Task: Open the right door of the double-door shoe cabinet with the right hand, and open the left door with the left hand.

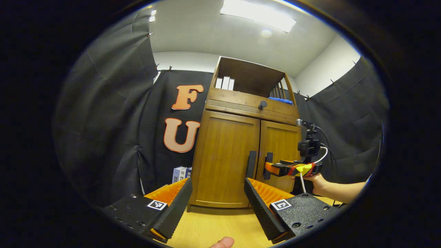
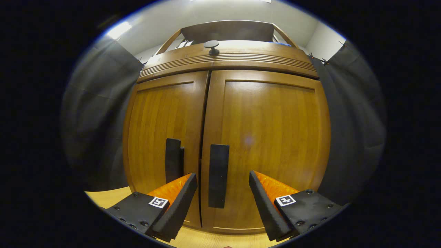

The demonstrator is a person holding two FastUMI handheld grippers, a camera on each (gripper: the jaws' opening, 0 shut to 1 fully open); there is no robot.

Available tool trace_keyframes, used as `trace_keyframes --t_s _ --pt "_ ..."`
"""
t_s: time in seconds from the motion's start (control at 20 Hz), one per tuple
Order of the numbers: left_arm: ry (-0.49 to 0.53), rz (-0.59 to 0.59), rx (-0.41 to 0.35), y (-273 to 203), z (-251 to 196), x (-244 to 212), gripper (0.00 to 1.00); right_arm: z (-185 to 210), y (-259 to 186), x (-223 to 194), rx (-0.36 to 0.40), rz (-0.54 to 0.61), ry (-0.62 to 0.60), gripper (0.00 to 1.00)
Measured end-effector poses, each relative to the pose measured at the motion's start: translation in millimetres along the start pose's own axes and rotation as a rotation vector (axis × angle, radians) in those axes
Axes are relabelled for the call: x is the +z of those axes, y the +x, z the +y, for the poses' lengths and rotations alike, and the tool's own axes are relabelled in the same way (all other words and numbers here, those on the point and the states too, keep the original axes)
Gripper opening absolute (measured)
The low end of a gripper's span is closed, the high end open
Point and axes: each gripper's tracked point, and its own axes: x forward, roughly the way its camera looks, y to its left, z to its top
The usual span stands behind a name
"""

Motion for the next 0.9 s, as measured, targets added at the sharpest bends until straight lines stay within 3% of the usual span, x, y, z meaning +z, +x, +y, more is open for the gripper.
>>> trace_keyframes --t_s 0.3,0.4,0.45,0.6,0.65,0.7,0.8,0.9 --pt "-0.040 -0.014 0.001 0.8 0.5 1.1 0.92 6.5 24.6 -9.4 0.022 -0.008 0.085 0.97" --pt "-0.025 -0.029 0.021 -0.2 3.9 3.6 0.95 3.6 21.3 -3.3 0.010 -0.033 0.126 0.93" --pt "-0.019 -0.031 0.033 0.0 6.6 4.6 0.95 -0.9 25.7 -0.6 -0.012 -0.045 0.115 0.87" --pt "-0.035 -0.019 0.036 15.7 13.6 1.1 0.95 -9.9 36.7 -0.5 -0.051 -0.030 0.100 0.53" --pt "-0.042 -0.013 0.031 18.1 12.2 -0.4 0.92 -3.3 34.8 -7.6 -0.026 0.005 0.102 0.52" --pt "-0.048 -0.005 0.027 17.2 9.7 -2.9 0.95 -1.3 37.8 -8.8 -0.042 0.008 0.110 0.51" --pt "-0.060 0.015 0.012 15.5 6.2 -9.4 0.94 -3.9 35.8 -8.9 -0.046 0.017 0.095 0.36" --pt "-0.057 0.026 0.020 15.9 9.3 -11.0 0.94 -3.1 37.3 -10.2 -0.047 0.024 0.092 0.31"
